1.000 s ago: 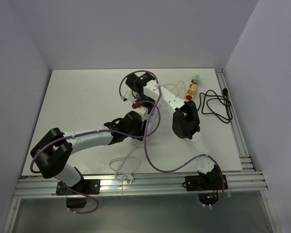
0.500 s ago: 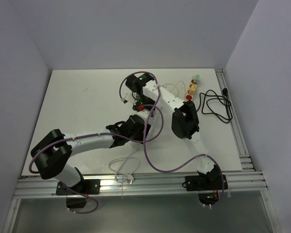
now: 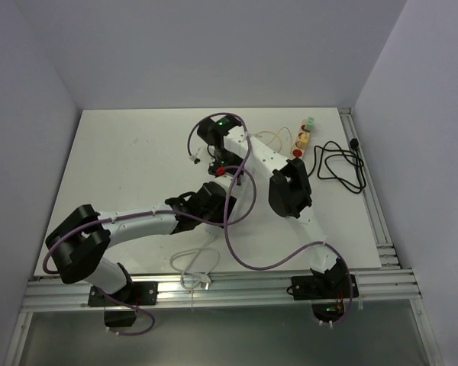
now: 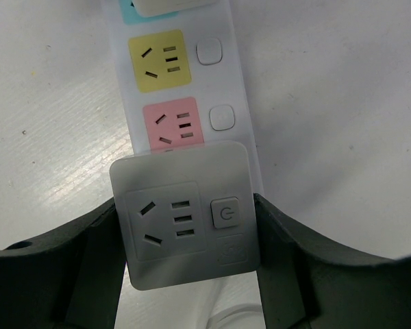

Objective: Insert the plug

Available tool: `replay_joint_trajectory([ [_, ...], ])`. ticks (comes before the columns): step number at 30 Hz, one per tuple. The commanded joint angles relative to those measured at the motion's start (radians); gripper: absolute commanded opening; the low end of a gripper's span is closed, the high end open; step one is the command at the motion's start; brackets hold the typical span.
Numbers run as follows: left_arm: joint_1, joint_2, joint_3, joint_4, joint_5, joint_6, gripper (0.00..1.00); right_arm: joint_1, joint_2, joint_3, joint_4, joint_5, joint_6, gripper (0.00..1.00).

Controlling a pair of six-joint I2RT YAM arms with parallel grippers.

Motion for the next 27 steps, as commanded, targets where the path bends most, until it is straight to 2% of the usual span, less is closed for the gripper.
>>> replay_joint_trajectory([
  [1, -0.054, -0.037, -0.009, 0.045, 0.125, 0.077, 0.54, 0.020, 0.108, 0.024, 0.077, -0.140, -0.037, 0.02],
  [15, -0.061, -0.007, -0.013, 0.087, 0.134, 0.077, 0.53, 0.033, 0.189, 0.006, 0.039, -0.138, -0.001, 0.03],
  [17, -0.061, -0.006, -0.011, 0.084, 0.122, 0.072, 0.53, 0.032, 0.182, 0.009, 0.047, -0.130, 0.012, 0.11],
  [19, -0.059, -0.008, -0.006, 0.076, 0.111, 0.062, 0.54, 0.029, 0.151, 0.012, 0.094, -0.104, 0.052, 0.33],
  [22, -0.059, 0.006, 0.023, 0.035, 0.053, 0.034, 0.54, 0.015, 0.099, 0.004, 0.146, -0.121, 0.052, 0.44],
  [27, -0.039, 0.054, 0.098, -0.028, -0.015, -0.021, 0.53, -0.002, -0.048, -0.082, 0.293, -0.098, 0.039, 0.52],
])
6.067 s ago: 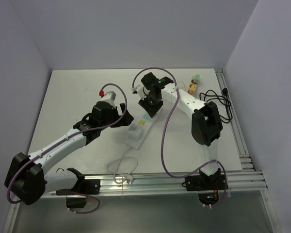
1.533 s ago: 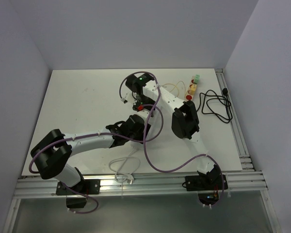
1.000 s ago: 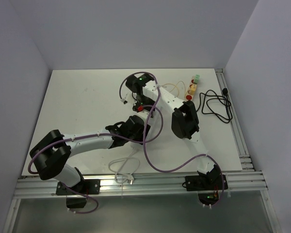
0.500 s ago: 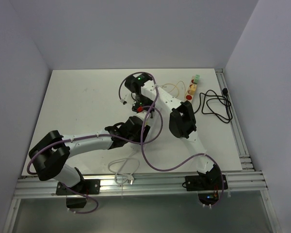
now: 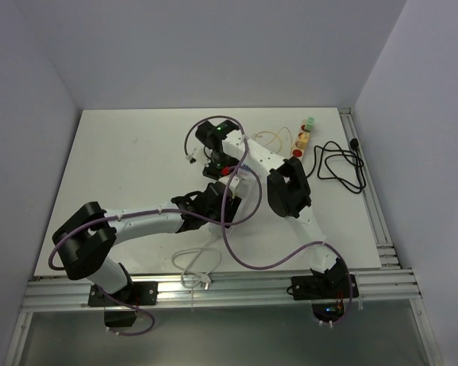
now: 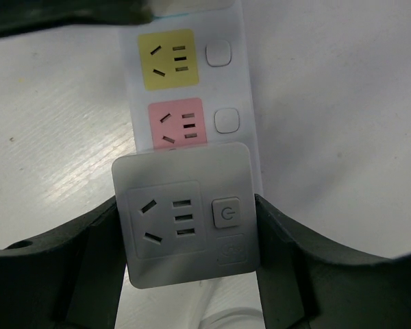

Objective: Insert the plug

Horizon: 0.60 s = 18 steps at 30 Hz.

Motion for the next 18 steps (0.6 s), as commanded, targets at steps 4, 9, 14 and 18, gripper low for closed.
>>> replay_joint_trajectory([
  [4, -0.001, 0.001, 0.057, 0.011, 0.033, -0.024, 0.55, -0.037, -0.115, -0.051, 0.215, -0.117, -0.014, 0.56],
  [9, 0.021, 0.007, 0.093, -0.029, 0.017, -0.030, 0.56, -0.052, -0.139, -0.057, 0.231, -0.128, -0.003, 0.67],
  [14, 0.026, 0.039, 0.137, -0.073, -0.032, -0.047, 0.56, -0.083, -0.193, -0.068, 0.316, -0.200, 0.031, 0.96],
  [18, 0.042, 0.055, 0.140, -0.086, -0.064, -0.073, 0.56, -0.123, -0.291, -0.161, 0.490, -0.184, 0.136, 0.96],
])
